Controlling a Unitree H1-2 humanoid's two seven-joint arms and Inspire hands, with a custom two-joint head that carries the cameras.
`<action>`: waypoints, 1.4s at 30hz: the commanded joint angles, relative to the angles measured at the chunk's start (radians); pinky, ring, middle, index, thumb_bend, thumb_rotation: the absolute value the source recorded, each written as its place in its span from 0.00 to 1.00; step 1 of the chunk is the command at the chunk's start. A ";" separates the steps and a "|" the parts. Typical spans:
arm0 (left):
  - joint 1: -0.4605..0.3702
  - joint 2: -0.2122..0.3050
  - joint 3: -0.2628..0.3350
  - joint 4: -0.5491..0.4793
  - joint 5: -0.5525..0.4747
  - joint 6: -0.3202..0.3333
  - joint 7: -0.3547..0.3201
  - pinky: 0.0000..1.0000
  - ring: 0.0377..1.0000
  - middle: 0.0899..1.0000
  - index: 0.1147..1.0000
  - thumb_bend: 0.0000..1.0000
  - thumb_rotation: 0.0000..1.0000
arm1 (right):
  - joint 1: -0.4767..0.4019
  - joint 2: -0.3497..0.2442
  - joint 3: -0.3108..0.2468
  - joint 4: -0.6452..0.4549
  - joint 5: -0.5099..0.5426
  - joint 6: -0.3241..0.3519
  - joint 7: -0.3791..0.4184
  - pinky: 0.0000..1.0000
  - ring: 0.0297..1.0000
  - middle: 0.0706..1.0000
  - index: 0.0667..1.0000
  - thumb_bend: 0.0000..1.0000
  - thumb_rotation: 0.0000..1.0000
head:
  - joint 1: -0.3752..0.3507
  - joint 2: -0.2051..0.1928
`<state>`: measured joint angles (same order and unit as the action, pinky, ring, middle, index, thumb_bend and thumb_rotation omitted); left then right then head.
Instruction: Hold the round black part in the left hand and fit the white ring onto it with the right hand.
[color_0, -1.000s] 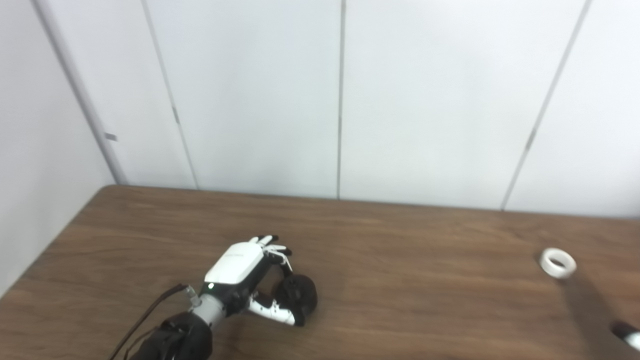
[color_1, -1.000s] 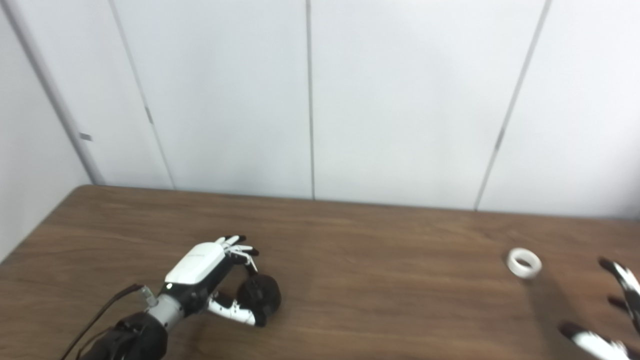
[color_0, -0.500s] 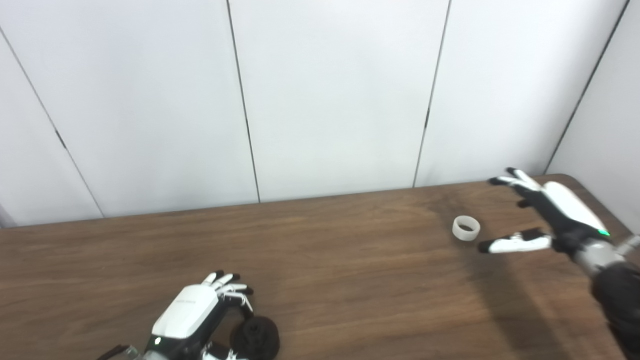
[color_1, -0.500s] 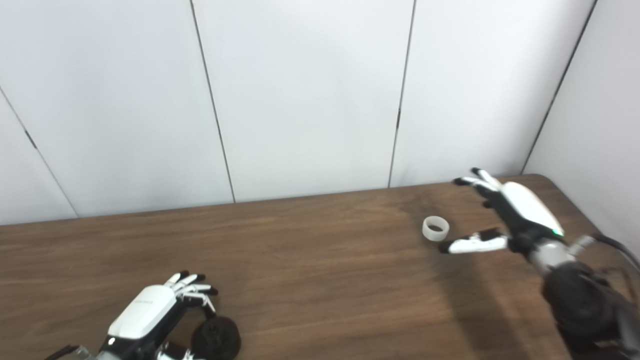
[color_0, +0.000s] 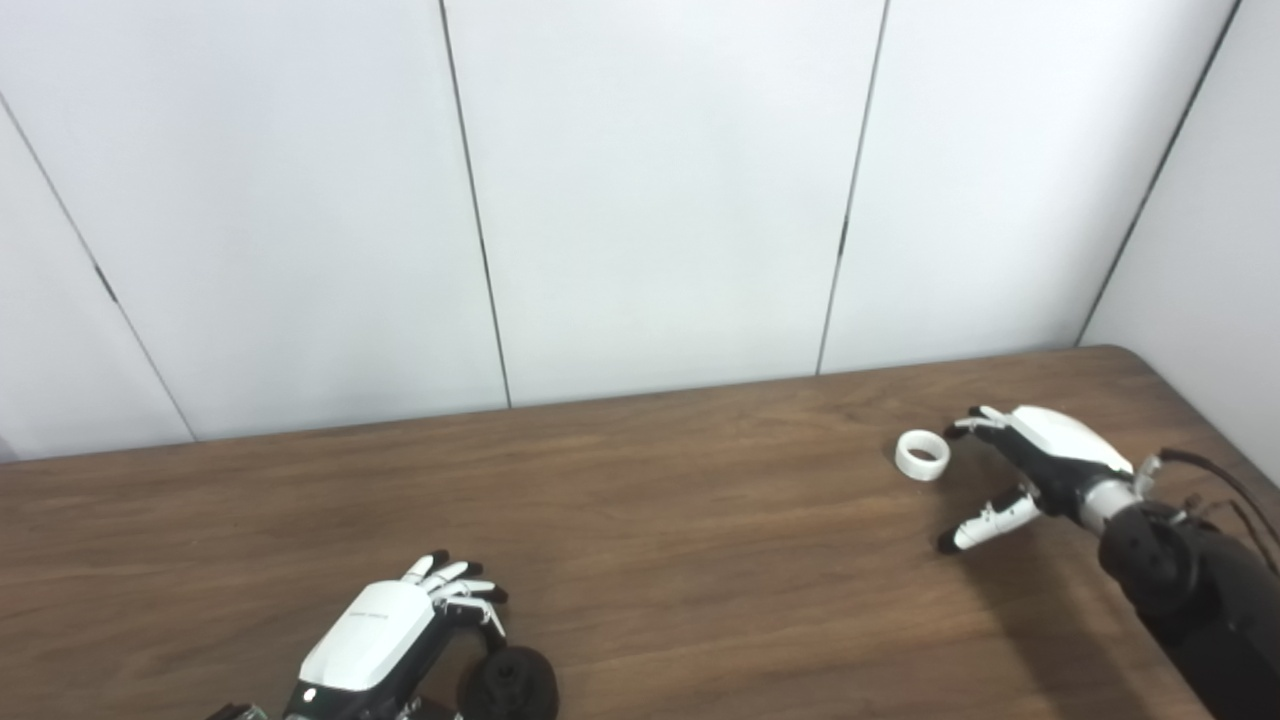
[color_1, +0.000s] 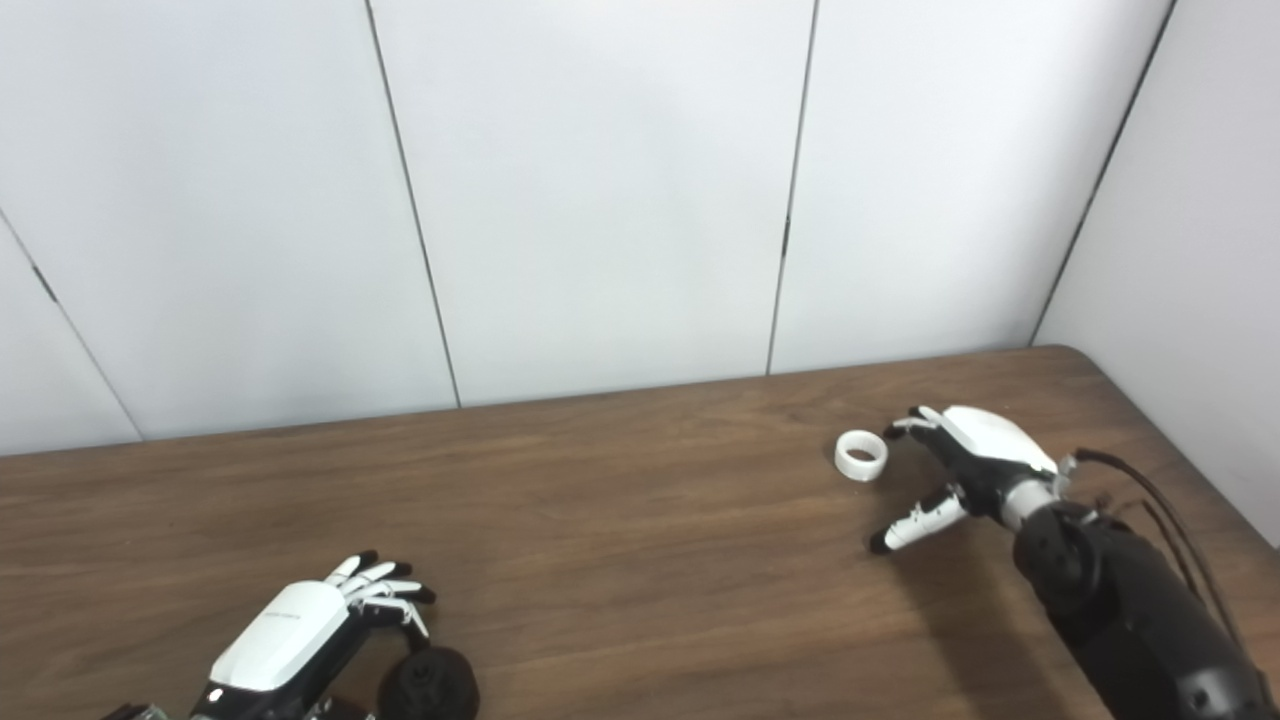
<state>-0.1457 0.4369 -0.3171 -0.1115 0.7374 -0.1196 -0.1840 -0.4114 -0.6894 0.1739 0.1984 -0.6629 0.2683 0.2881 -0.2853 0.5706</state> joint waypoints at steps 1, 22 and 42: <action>0.000 0.016 0.008 -0.026 -0.002 -0.015 -0.007 1.00 0.92 0.79 0.41 0.52 0.04 | -0.044 -0.034 0.013 0.012 -0.024 -0.010 0.004 0.94 1.00 1.00 0.85 1.00 0.35 | 0.000 0.000; 0.039 0.000 0.032 -0.095 0.002 0.012 -0.059 1.00 0.92 0.78 0.41 0.52 0.04 | -0.175 -0.035 0.120 0.161 -0.066 -0.071 0.006 0.93 1.00 1.00 0.87 0.99 0.39 | 0.007 -0.004; 0.058 -0.013 0.038 -0.132 0.009 0.021 -0.080 1.00 0.91 0.78 0.41 0.52 0.04 | -0.279 -0.022 0.173 0.271 -0.023 -0.105 0.140 0.93 1.00 1.00 0.80 0.93 0.33 | 0.026 0.003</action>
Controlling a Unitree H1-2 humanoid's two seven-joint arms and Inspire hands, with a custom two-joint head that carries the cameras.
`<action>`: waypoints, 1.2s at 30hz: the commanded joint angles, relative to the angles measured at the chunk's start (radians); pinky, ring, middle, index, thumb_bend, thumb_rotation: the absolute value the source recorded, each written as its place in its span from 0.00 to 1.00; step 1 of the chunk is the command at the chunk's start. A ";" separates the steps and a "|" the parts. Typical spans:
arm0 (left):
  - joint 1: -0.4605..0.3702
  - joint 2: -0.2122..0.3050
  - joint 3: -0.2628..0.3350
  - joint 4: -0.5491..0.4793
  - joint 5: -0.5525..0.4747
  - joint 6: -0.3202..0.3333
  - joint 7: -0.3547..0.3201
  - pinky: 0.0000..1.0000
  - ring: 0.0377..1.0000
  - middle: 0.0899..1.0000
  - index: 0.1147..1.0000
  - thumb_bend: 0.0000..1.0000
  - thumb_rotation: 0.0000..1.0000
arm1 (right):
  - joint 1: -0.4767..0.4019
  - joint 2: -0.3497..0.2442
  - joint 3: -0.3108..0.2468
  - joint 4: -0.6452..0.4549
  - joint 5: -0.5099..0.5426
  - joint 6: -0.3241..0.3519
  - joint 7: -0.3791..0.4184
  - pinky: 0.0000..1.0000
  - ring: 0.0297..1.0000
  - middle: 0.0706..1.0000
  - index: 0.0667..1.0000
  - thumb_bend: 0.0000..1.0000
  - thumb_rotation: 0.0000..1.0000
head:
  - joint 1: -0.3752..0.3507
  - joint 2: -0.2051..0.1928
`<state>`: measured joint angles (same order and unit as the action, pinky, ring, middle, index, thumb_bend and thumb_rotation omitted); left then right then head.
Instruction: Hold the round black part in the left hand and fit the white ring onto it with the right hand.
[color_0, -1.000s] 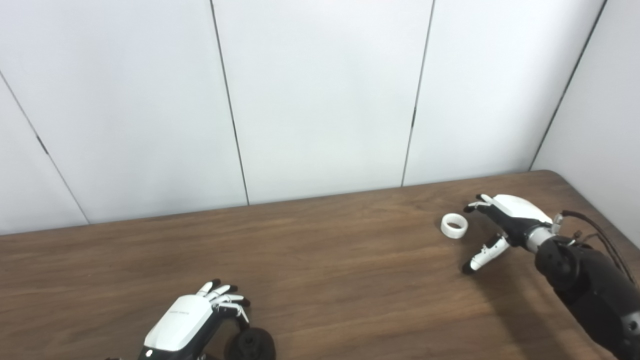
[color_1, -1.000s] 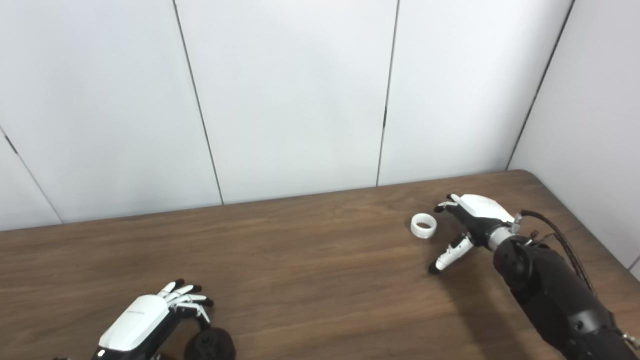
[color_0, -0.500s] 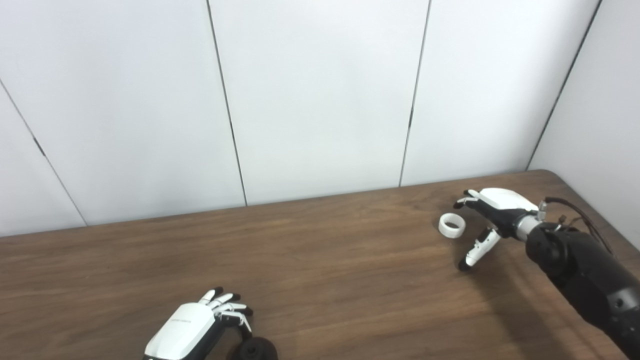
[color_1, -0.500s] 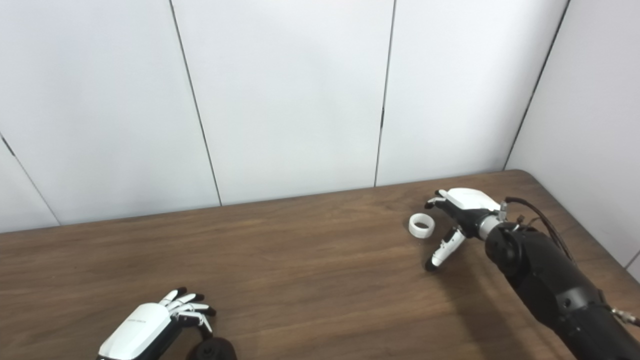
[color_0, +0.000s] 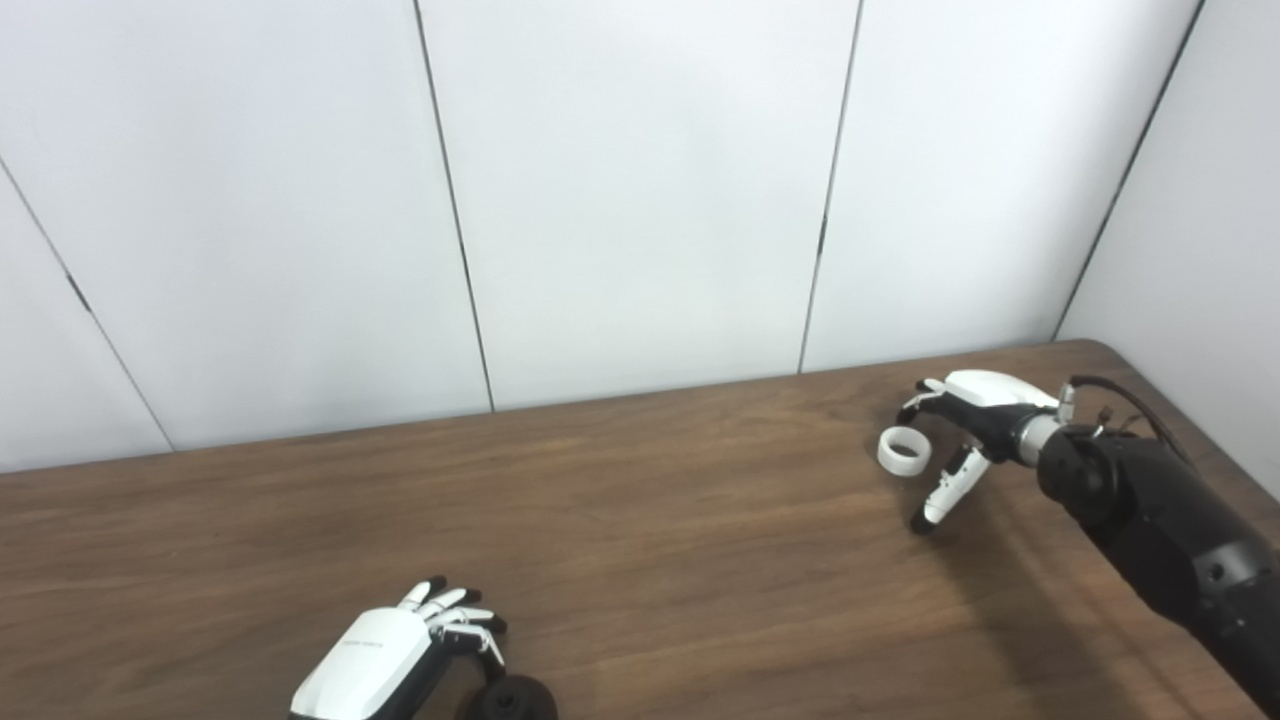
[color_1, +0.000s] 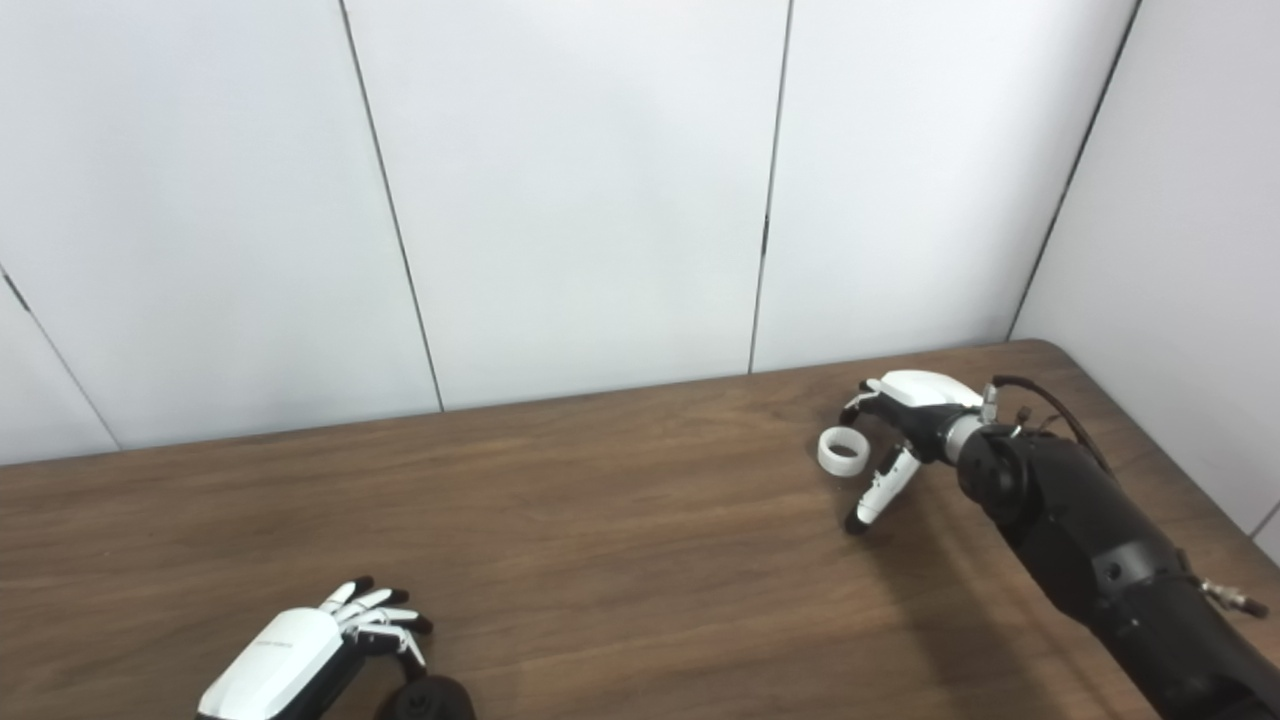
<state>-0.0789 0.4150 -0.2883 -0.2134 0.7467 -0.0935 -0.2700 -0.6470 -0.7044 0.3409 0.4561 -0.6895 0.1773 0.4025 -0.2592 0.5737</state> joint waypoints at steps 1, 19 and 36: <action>-0.008 0.008 0.010 -0.033 0.000 -0.003 0.003 1.00 0.92 0.78 0.41 0.52 0.04 | -0.049 -0.006 0.008 0.020 0.008 -0.017 0.031 0.93 1.00 1.00 0.80 0.92 0.34 | 0.000 0.000; 0.029 0.006 0.031 -0.095 -0.004 0.000 -0.024 1.00 0.92 0.78 0.41 0.52 0.04 | -0.107 0.006 0.044 0.069 0.020 -0.015 0.117 0.93 1.00 1.00 0.80 0.91 0.35 | 0.014 0.044; 0.028 -0.005 0.042 -0.099 -0.007 -0.005 -0.030 1.00 0.92 0.78 0.41 0.52 0.04 | -0.106 0.026 0.052 0.113 0.022 -0.065 0.018 0.91 1.00 1.00 0.74 0.99 0.27 | 0.022 0.048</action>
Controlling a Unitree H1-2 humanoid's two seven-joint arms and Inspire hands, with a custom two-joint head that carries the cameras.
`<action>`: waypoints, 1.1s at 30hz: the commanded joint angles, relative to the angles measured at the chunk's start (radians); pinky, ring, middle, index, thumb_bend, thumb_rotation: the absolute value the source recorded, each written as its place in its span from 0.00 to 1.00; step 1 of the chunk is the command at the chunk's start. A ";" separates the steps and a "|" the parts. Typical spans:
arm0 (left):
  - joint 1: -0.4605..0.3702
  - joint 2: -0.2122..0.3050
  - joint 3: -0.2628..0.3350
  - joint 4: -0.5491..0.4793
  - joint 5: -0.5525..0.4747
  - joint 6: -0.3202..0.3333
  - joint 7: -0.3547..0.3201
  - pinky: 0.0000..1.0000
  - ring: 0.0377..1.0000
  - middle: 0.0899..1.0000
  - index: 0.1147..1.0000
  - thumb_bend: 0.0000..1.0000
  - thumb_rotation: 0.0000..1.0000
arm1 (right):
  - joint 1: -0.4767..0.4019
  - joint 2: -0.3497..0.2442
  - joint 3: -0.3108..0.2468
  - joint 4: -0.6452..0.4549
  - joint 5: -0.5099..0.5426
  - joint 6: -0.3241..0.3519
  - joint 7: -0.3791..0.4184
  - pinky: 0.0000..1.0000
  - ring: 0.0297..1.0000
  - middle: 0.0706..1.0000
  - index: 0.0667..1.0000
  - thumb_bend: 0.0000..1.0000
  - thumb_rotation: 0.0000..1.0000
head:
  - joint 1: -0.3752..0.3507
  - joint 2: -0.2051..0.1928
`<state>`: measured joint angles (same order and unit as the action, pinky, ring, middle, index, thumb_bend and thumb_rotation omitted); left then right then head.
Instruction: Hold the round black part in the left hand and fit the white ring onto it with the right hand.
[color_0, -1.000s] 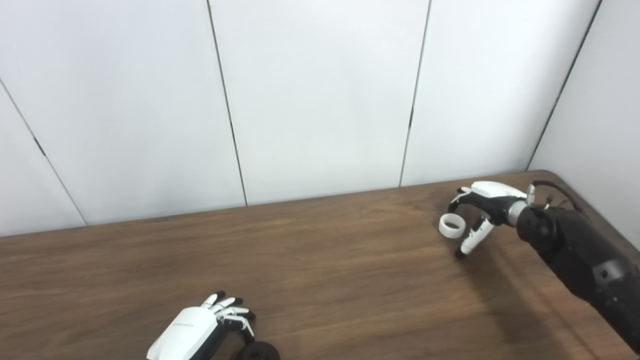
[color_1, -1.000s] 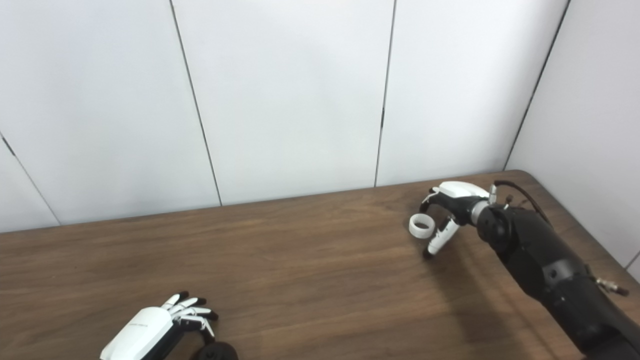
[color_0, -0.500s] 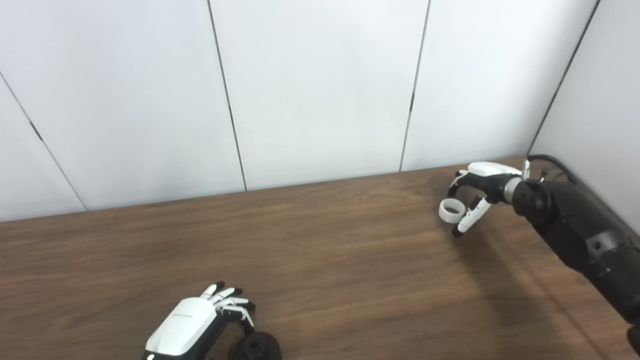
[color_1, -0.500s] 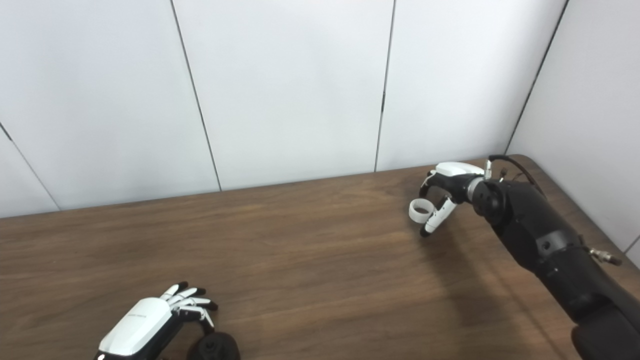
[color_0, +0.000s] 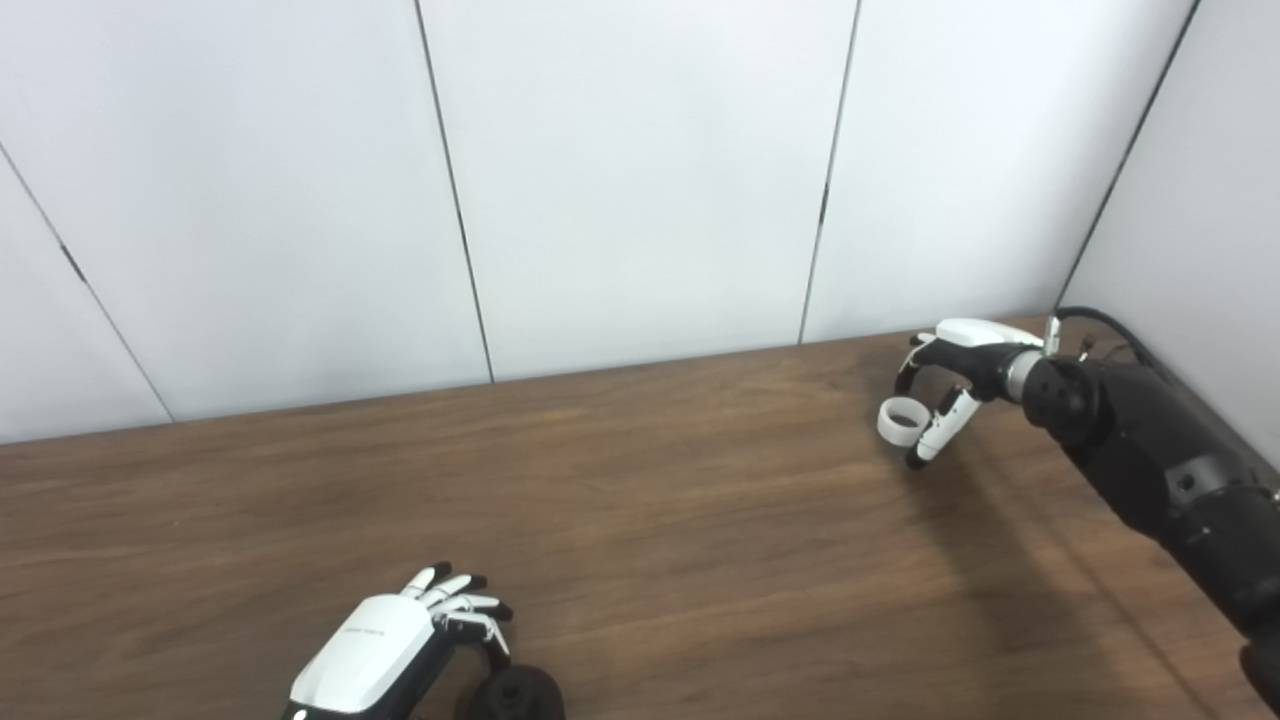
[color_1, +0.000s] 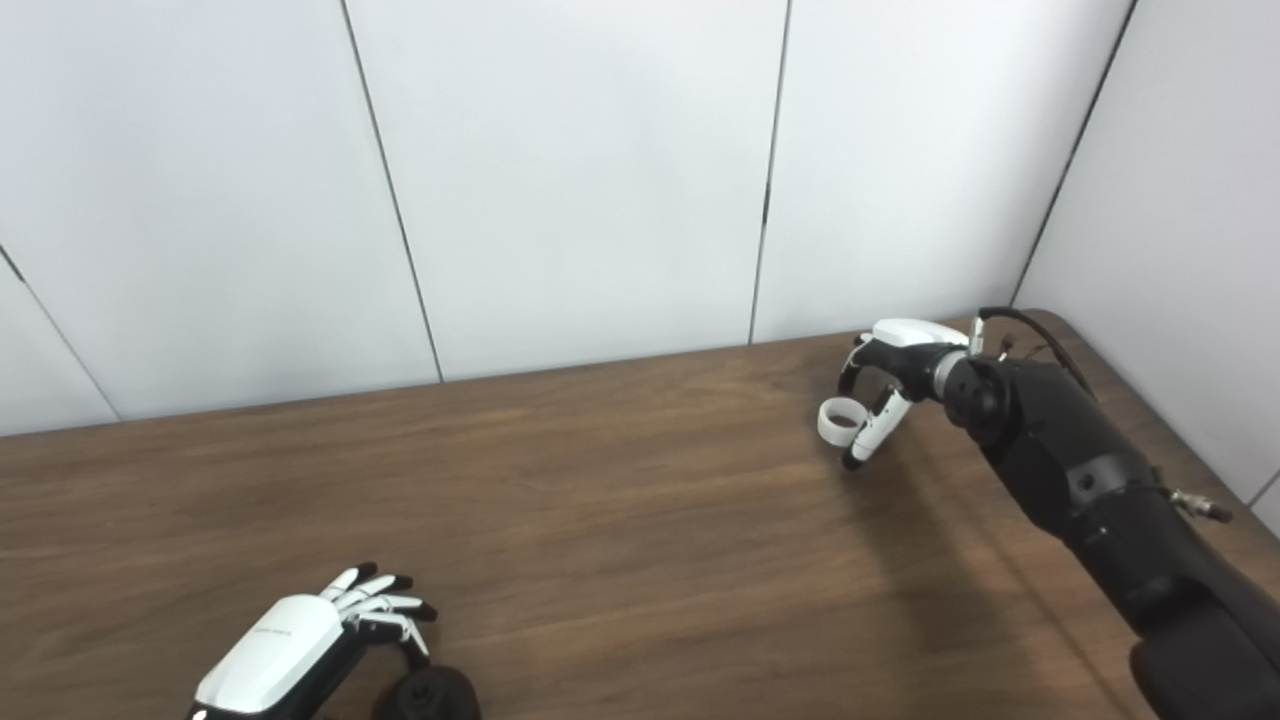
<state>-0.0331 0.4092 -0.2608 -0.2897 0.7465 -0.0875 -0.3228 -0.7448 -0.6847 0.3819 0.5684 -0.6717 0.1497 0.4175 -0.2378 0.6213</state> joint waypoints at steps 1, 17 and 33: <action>-0.017 0.000 0.015 -0.023 -0.008 -0.011 0.023 1.00 0.92 0.78 0.41 0.52 0.04 | -0.005 0.006 0.011 -0.001 0.002 -0.041 -0.007 0.91 1.00 1.00 0.73 0.99 0.26 | 0.001 0.000; -0.019 -0.006 0.017 -0.025 -0.003 -0.003 0.010 1.00 0.92 0.79 0.41 0.52 0.04 | 0.054 0.013 -0.021 -0.006 -0.021 -0.192 -0.252 0.88 0.96 0.86 0.44 0.52 0.12 | 0.006 0.001; -0.025 -0.003 0.019 -0.006 -0.008 -0.016 0.019 1.00 0.92 0.78 0.41 0.52 0.04 | 0.062 0.021 -0.033 -0.029 -0.026 -0.203 -0.279 0.87 0.96 0.87 0.44 0.52 0.13 | 0.004 -0.004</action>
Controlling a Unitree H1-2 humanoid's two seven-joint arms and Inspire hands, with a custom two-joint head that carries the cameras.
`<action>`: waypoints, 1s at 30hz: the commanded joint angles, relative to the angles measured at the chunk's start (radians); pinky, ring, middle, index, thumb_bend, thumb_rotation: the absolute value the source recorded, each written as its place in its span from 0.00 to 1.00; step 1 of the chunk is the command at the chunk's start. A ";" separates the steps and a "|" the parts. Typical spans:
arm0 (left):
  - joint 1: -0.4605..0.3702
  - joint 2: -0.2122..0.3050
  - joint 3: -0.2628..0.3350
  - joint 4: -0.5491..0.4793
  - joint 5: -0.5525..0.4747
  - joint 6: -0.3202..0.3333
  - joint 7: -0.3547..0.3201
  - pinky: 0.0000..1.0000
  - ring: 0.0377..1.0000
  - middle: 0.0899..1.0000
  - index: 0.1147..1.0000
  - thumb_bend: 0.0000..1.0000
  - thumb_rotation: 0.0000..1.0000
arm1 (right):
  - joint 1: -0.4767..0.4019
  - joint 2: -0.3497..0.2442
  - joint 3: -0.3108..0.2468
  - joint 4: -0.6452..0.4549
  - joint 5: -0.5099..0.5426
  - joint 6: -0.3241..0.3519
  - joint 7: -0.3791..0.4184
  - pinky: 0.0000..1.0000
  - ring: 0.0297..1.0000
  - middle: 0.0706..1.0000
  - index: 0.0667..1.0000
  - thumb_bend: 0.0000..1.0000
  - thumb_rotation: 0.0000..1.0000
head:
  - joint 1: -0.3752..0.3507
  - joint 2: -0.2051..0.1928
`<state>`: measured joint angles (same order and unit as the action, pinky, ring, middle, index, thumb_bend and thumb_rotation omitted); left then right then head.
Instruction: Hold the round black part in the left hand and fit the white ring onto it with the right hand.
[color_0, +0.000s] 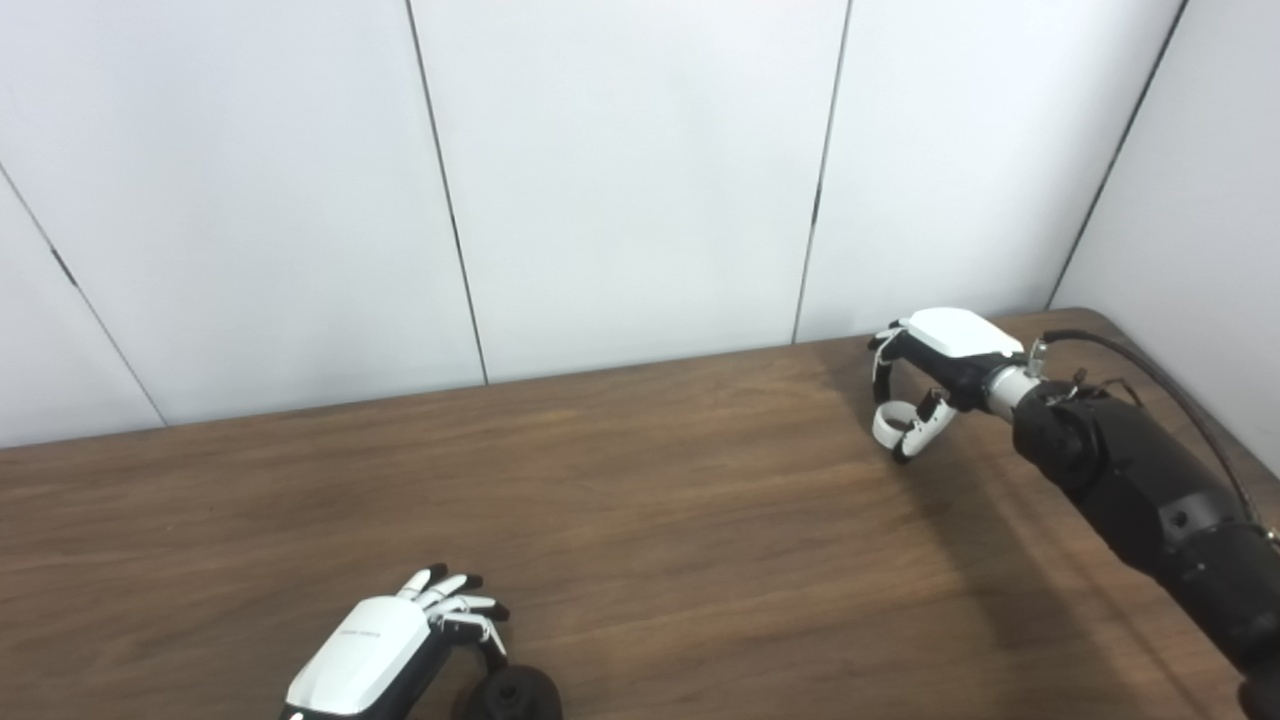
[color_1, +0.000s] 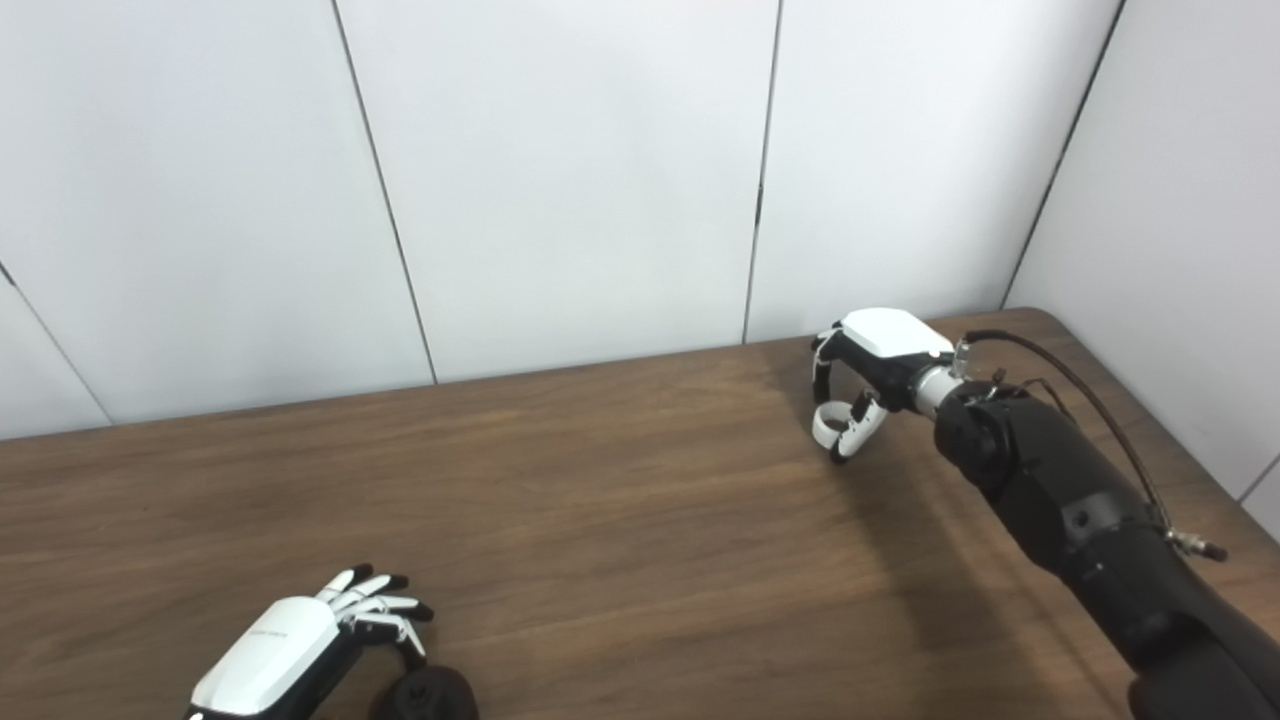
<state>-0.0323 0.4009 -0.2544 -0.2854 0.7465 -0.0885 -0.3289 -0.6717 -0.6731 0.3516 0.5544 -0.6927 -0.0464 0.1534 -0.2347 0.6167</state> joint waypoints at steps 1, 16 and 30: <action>-0.029 0.005 0.012 -0.005 -0.006 -0.016 0.025 1.00 0.92 0.78 0.41 0.52 0.04 | -0.011 0.010 -0.006 -0.025 -0.002 -0.009 -0.014 0.87 0.96 0.87 0.44 0.52 0.13 | 0.004 -0.004; -0.142 -0.052 -0.035 0.188 0.052 -0.017 0.078 1.00 0.92 0.79 0.41 0.52 0.04 | -0.006 0.034 -0.053 -0.284 0.035 -0.040 0.027 0.88 0.96 0.88 0.44 0.52 0.13 | 0.044 -0.038; -0.281 -0.132 -0.134 0.421 0.143 0.030 0.176 1.00 0.96 0.82 0.41 0.52 0.05 | 0.023 0.090 -0.082 -0.545 0.120 -0.018 0.186 0.86 0.97 0.88 0.44 0.52 0.13 | 0.139 0.004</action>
<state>-0.3007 0.2644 -0.3701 0.0862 0.8462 -0.0849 -0.1437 -0.6166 -0.5736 0.2903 0.0437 -0.5871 -0.0486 0.3419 -0.0952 0.6197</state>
